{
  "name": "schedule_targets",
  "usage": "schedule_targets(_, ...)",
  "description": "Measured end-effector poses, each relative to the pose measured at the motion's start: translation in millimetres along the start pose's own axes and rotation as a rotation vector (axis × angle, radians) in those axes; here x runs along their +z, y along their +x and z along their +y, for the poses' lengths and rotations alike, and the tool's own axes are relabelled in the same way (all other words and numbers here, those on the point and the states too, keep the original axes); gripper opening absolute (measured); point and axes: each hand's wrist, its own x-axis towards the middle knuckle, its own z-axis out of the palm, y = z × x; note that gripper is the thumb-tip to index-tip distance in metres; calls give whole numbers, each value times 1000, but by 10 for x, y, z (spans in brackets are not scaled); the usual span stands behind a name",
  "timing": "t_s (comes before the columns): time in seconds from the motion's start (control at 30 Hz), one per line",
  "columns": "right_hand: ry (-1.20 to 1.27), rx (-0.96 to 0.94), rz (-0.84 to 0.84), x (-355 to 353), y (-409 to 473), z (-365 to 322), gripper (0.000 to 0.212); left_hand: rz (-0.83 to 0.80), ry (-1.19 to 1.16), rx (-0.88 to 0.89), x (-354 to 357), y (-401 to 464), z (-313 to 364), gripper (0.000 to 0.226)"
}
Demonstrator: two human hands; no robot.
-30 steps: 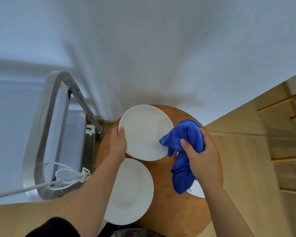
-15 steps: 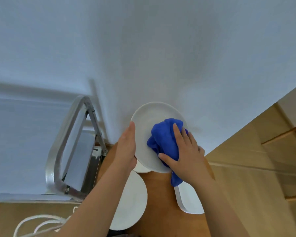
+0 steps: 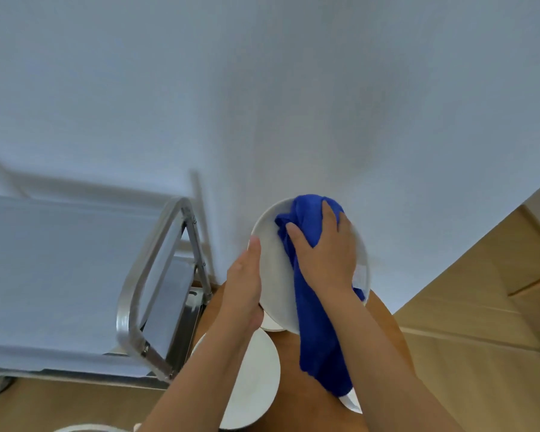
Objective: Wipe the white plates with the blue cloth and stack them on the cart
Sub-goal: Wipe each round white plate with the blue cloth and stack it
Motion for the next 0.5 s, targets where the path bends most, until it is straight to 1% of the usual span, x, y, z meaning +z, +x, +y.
schedule_targets(0.07, 13, -116, -71, 6, -6, -160, 65, -26, -51, -12, 0, -13, 89, 53)
schedule_targets(0.17, 78, -254, -177, -10, -113, -316, 49, -28, -86, 16, -35, 9, 197, 52)
schedule_targets(0.27, 222, -303, -249, -26, -322, -358, 27, -72, -87, 86, -102, 45, 310, 53)
schedule_targets(0.33, 252, -323, -251, -48, -442, -340, 16, -91, -90, 69, -136, 24, 356, 61)
schedule_targets(0.43, 169, -371, -289, -96, -568, -230, 15, -64, -109, -64, -161, -20, 357, 72)
schedule_targets(0.5, 45, -381, -319, -143, -616, -100, 18, -5, -116, -113, -194, 3, 363, 69)
